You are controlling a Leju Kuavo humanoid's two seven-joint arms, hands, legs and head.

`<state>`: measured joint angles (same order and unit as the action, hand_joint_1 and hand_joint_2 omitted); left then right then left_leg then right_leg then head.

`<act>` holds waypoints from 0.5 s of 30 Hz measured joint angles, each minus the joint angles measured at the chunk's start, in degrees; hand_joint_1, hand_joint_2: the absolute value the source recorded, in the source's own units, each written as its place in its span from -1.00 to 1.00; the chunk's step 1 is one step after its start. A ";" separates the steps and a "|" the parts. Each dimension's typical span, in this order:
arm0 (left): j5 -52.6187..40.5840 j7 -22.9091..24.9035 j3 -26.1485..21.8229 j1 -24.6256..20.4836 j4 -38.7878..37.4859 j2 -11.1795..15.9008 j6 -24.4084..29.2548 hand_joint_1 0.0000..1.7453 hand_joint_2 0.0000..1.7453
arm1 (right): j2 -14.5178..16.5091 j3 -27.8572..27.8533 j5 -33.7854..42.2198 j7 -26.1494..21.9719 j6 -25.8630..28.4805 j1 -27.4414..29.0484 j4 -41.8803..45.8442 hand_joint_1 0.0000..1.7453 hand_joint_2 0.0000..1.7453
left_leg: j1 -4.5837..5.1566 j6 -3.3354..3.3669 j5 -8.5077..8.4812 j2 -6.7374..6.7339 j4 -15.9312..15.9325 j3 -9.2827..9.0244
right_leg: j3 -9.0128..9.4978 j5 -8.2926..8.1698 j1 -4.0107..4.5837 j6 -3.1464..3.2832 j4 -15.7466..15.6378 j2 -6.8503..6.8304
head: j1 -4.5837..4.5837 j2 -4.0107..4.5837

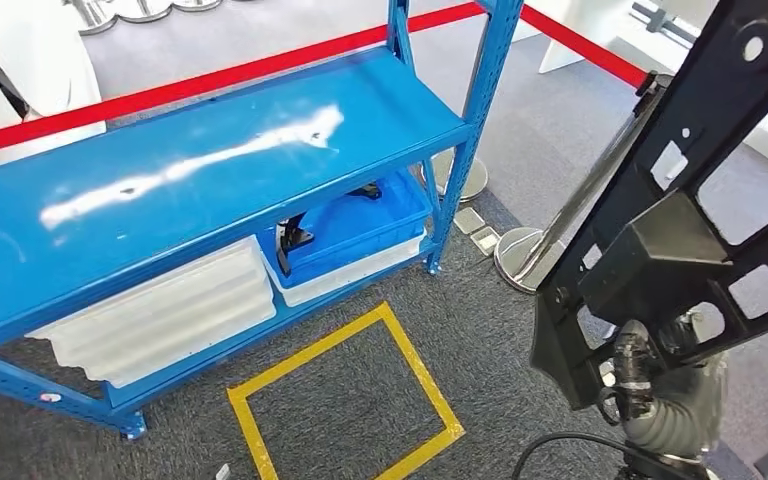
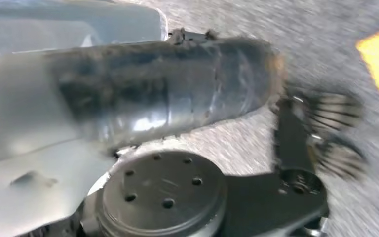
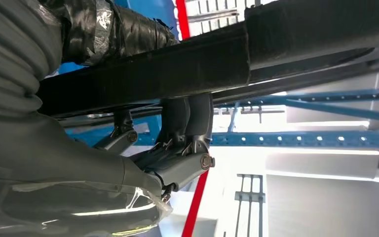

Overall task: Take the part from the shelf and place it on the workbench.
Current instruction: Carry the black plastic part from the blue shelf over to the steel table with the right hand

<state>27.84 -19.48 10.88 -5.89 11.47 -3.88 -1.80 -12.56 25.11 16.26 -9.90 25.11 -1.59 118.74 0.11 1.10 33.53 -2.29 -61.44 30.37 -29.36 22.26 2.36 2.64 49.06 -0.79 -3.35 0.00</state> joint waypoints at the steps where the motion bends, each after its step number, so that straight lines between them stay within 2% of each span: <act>1: 0.02 0.06 -0.01 0.05 0.00 0.05 0.01 -1.00 -1.00 | 0.02 0.02 0.02 0.03 0.01 -0.06 -0.09 1.00 1.00 | -0.15 -0.23 1.54 1.41 -3.84 1.97 | 0.24 -0.09 -0.24 0.04 -0.23 0.68 | 0.00 0.00; 2: 0.03 0.09 -0.02 0.16 0.00 0.10 0.02 -1.00 -1.00 | 0.05 0.04 0.04 0.07 0.02 -0.06 -0.18 1.00 1.00 | -0.38 -0.56 2.50 2.14 -7.24 3.92 | 0.26 -0.04 -0.47 -0.12 -0.06 1.44 | -0.01 0.00; 3: 0.03 0.08 -0.02 0.32 0.00 0.14 0.03 -1.00 -1.00 | 0.09 0.07 0.05 0.09 0.02 0.03 -0.26 1.00 1.00 | -0.70 -0.98 2.46 2.38 -9.03 5.19 | 0.20 0.21 -0.75 -0.43 0.31 2.30 | -0.01 0.00; 4: 0.03 0.04 -0.02 0.50 -0.01 0.16 0.05 -1.00 -1.00 | 0.12 0.09 0.06 0.11 0.02 0.10 -0.32 1.00 1.00 | -1.08 -1.57 1.36 2.44 -8.80 5.50 | 0.05 0.57 -1.11 -0.90 0.95 3.22 | -0.01 0.00; 5: 0.03 0.01 -0.02 0.63 -0.01 0.17 0.06 -1.00 -1.00 | 0.13 0.09 0.07 0.11 0.02 0.13 -0.34 1.00 1.00 | -1.67 -2.34 -0.76 2.70 -6.40 4.75 | -0.23 1.12 -1.58 -1.49 2.00 4.16 | -0.02 0.00; 6: 0.03 -0.01 -0.02 0.74 -0.02 0.18 0.07 -1.00 -1.00 | 0.14 0.08 0.06 0.11 0.02 0.12 -0.37 1.00 1.00 | -2.33 -3.34 -2.47 3.74 -3.38 3.50 | -0.75 1.84 -2.00 -2.18 3.43 5.02 | -0.01 0.00; 7: 0.03 0.03 -0.01 0.77 -0.02 0.19 0.05 -1.00 -1.00 | 0.13 0.07 0.06 0.11 0.02 0.09 -0.37 1.00 1.00 | -2.86 -3.98 -3.63 4.96 -0.78 2.45 | -1.52 2.65 -2.30 -2.89 5.17 5.84 | -0.23 0.00; 8: 0.03 0.11 0.01 0.74 -0.02 0.19 0.02 -1.00 -1.00 | 0.14 0.05 0.07 0.13 0.02 0.11 -0.37 1.00 1.00 | -3.24 -3.95 -4.06 5.91 0.74 1.88 | -2.46 3.27 -2.44 -3.35 6.90 6.59 | -0.43 0.00; 9: 0.03 0.16 0.02 0.72 -0.02 0.15 -0.01 -1.00 -1.00 | 0.15 0.06 0.05 0.12 0.01 0.13 -0.34 1.00 1.00 | -3.29 -3.50 -3.65 6.44 0.82 1.95 | -3.29 3.60 -2.43 -3.64 8.11 7.16 | -0.47 0.00; 11: 0.03 0.18 0.02 0.69 -0.02 -0.03 0.02 -1.00 -1.00 | 0.10 0.05 0.01 0.11 0.01 0.24 -0.26 1.00 1.00 | -3.13 -1.94 -3.51 5.08 0.11 2.54 | -4.37 3.57 -2.44 -3.77 9.06 8.10 | -0.39 0.00; 12: 0.03 0.10 0.02 0.68 -0.02 -0.25 0.04 -1.00 -1.00 | 0.05 0.04 -0.01 0.09 0.01 0.32 -0.23 1.00 1.00 | -3.01 -1.58 -3.53 4.38 -0.02 2.67 | -4.81 3.67 -2.48 -3.82 9.40 7.89 | -0.22 0.00; 14: 0.03 0.01 0.01 0.61 -0.02 -0.62 0.05 -1.00 -1.00 | -0.04 -0.01 0.01 0.10 0.02 0.43 -0.23 1.00 1.00 | -2.79 -1.03 -3.57 3.23 -0.04 2.72 | -6.72 5.24 -2.58 -3.99 12.84 5.31 | -0.03 0.00; 15: 0.03 -0.01 -0.01 0.57 -0.02 -0.73 0.06 -1.00 -1.00 | -0.06 -0.01 0.01 0.11 0.03 0.42 -0.23 1.00 1.00 | -2.51 -0.84 -3.58 2.75 0.01 2.70 | -8.50 6.72 -2.58 -4.05 16.33 3.45 | 0.07 0.00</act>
<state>27.87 -19.49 10.87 -5.32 11.45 -4.61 -1.74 -12.62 25.10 16.27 -9.79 25.14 -1.16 118.51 -2.40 0.26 29.95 0.46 -61.43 33.07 -37.86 28.98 -0.23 -1.41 65.39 2.66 -3.28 0.00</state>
